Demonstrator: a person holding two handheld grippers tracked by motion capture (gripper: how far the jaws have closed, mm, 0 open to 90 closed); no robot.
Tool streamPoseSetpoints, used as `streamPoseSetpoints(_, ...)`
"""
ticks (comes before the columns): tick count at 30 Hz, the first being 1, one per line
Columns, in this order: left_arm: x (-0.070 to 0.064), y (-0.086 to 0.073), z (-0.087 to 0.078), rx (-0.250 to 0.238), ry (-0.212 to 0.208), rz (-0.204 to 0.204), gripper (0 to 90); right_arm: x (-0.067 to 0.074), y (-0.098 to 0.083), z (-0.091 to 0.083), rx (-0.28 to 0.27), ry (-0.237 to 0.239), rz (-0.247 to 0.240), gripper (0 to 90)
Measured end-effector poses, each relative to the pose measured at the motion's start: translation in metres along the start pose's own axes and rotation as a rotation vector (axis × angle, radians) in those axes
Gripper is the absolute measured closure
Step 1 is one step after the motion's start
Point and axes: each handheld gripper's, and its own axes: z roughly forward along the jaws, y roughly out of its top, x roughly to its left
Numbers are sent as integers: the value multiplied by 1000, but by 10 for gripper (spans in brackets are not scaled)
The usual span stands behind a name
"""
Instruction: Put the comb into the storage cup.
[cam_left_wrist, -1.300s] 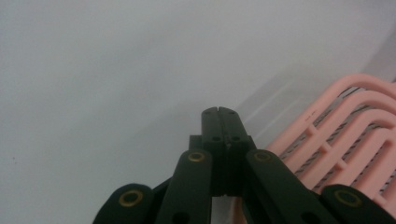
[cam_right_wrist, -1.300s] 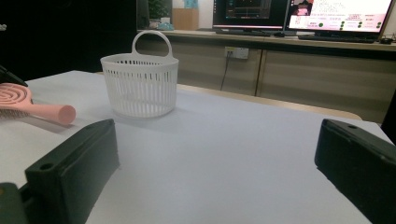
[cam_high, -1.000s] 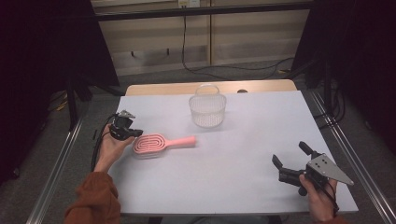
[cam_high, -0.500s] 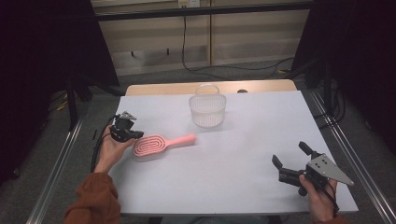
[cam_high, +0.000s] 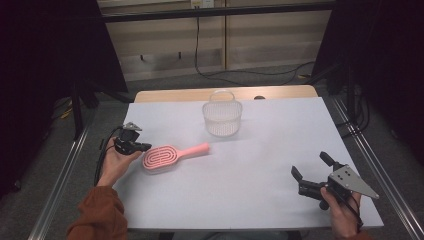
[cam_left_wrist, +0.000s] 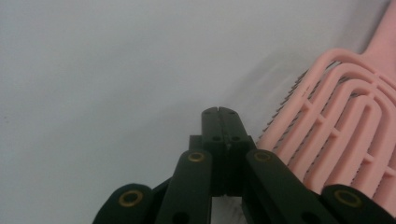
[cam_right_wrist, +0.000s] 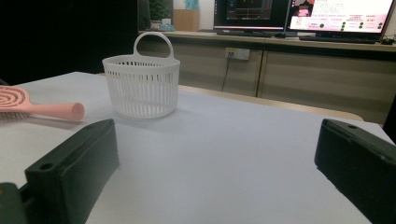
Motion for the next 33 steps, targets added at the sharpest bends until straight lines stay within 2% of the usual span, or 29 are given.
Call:
streamPoseSetpoints(11, -4, -1, -1, 12, -20, 6, 900, 0, 0, 0, 1, -1, 0, 0)
streamPoseSetpoints(12, -4, -1, -2, 19, -22, 17, 900, 0, 0, 0, 2, -1, 0, 0)
streamPoseSetpoints(14, -5, -1, -1, 29, -23, 13, 900, 0, 0, 0, 5, 1, -6, 0)
streamPoseSetpoints(21, -4, -2, -1, 20, -15, 10, 900, 0, 0, 0, 3, 0, -2, 0)
streamPoseSetpoints(25, 0, -2, -5, -21, 10, -10, 900, 0, 0, 0, 3, 2, -1, 0)
streamPoseSetpoints(28, 1, -2, -8, -52, 34, -6, 900, 0, 0, 0, 2, 2, -5, 0)
streamPoseSetpoints(33, 2, -2, -13, -86, 35, 8, 884, 0, 0, 0, 1, 1, -3, 0)
